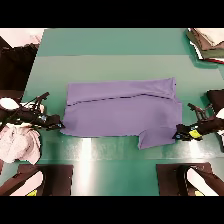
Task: Fold the shirts.
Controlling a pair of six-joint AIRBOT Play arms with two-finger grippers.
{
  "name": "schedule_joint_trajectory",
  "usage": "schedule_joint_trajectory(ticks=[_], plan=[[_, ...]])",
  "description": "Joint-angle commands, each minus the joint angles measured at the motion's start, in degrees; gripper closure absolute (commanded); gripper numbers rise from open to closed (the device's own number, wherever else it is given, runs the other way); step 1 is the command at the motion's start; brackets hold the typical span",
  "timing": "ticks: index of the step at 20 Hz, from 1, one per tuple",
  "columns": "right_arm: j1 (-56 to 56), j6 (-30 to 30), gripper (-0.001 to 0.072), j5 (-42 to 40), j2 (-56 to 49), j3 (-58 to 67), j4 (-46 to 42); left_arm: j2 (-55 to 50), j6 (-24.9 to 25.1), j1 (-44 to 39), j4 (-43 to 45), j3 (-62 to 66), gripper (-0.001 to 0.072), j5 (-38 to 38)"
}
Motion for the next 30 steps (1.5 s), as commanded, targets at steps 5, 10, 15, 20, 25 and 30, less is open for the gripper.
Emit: schedule_joint_trajectory(ticks=[5,10,15,20,25,30], plan=[[0.2,4.3,0.0693,3.2,12.2,11.3,-2.0,11.6,-1.6,0.0,-1.7,0.9,0.0679,-4.7],[0.5,4.3,0.0693,-3.0,4.4,19.5,-1.9,10.9,-3.0,0.0,-2.8,2.6,0.0679,10.7],[5.8,4.3,0.0693,-10.0,-7.6,27.1,-2.0,4.9,-1.5,0.0,-9.2,3.7,0.0678,21.9],[8.5,5.2,0.0693,-14.0,-19.6,36.4,-2.0,-8.2,0.1,0.0,-9.3,11.8,0.0678,24.6],[8.6,5.2,0.0691,-15.6,-30.2,46.1,-1.8,-19.5,0.1,0.0,-9.6,18.9,0.0677,24.9],[7.9,5.2,0.0199,-16.1,-39.5,54.4,7.4,-21.7,0.1,0.0,-14.4,20.3,0.0072,30.2]])
